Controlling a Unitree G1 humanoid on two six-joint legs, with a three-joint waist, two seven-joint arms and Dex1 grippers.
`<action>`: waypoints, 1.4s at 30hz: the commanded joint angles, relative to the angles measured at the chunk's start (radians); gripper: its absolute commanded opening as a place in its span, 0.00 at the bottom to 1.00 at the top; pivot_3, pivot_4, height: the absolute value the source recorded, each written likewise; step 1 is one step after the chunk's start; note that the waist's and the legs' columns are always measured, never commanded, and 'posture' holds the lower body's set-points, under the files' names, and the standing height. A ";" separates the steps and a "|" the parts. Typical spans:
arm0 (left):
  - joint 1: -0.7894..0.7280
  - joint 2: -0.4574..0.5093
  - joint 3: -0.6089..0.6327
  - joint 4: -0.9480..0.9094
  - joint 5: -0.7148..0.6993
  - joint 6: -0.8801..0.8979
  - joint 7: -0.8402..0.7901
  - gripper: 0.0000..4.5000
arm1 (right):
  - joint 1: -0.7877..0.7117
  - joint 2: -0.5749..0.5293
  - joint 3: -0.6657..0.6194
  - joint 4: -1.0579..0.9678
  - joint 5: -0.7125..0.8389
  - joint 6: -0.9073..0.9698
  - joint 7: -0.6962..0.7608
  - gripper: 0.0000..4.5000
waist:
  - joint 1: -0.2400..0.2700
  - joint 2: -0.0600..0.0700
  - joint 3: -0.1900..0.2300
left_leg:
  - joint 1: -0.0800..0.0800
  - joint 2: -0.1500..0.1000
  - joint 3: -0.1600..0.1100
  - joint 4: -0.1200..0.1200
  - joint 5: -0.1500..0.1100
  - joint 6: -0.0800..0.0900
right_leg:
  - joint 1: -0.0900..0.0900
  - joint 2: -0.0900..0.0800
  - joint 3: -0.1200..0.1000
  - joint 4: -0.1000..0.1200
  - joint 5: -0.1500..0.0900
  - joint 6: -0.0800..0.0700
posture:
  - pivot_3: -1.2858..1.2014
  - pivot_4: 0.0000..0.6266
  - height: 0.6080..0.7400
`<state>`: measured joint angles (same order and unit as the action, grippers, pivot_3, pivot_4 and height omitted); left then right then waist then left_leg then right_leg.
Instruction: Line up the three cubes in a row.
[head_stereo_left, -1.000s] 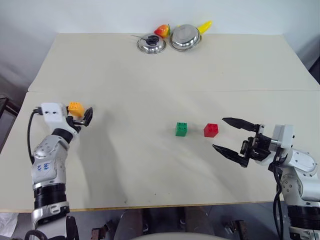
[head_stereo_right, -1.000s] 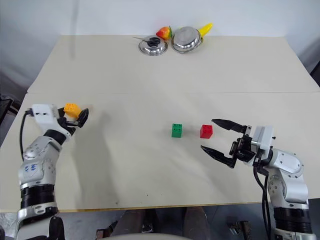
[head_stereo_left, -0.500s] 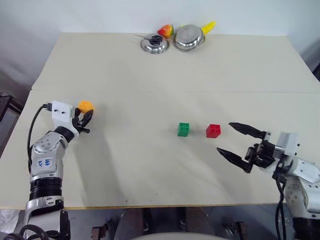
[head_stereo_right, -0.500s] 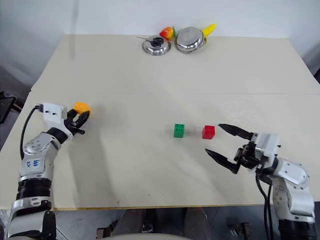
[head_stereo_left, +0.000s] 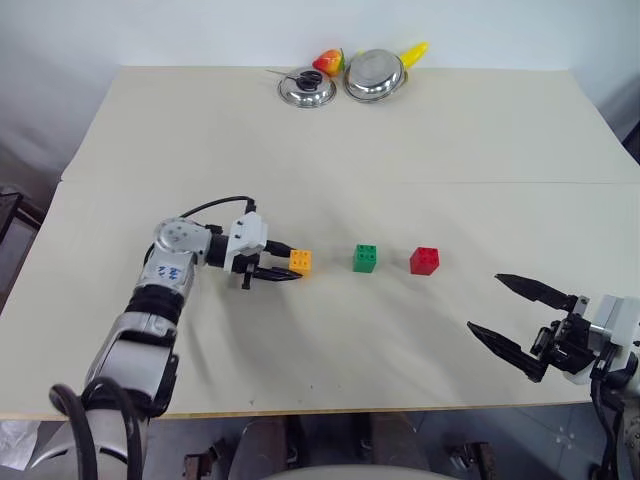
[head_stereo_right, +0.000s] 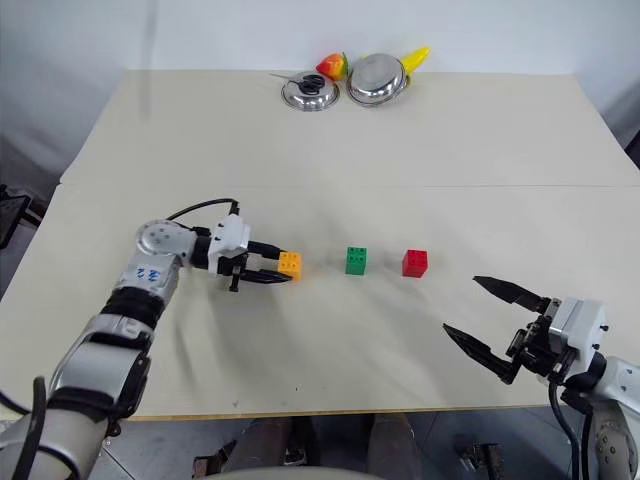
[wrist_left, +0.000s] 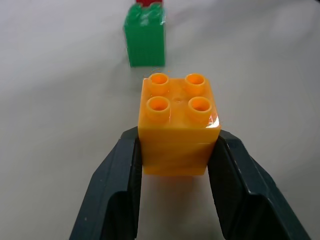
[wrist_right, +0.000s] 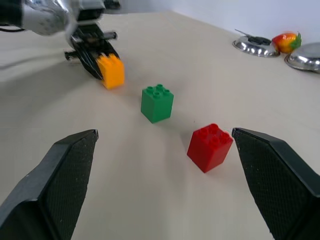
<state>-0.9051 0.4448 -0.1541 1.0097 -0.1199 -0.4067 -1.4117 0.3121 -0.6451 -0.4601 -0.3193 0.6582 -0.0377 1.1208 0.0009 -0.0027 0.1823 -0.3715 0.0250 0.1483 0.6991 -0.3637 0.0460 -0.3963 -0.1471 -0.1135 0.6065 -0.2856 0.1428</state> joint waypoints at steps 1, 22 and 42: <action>-0.057 -0.007 0.011 0.109 0.042 -0.083 0.012 0.33 | 0.015 -0.003 -0.052 -0.050 0.031 -0.005 -0.010 1.00 | 0.000 0.000 0.000 | 0.000 0.000 0.000 0.000 0.000 0.000 | 0.000 0.000 0.000 0.000 0.000 0.000 | 0.52 0.24 1.00; -0.030 0.072 0.124 0.100 0.014 -0.127 -0.125 0.86 | 0.035 -0.028 -0.098 0.005 0.043 -0.026 0.045 1.00 | -0.008 -0.001 0.000 | -0.001 0.003 -0.001 0.001 0.000 0.003 | -0.001 -0.002 0.000 0.001 0.000 0.001 | 0.52 0.24 1.00; 1.000 0.321 0.537 -1.050 -0.279 0.404 0.291 0.86 | -0.059 -0.128 -0.115 0.403 -0.065 -0.166 0.273 1.00 | -0.005 0.001 -0.001 | 0.003 0.003 -0.004 0.000 -0.002 0.001 | 0.002 -0.016 0.002 0.000 -0.001 -0.001 | 0.52 0.24 1.00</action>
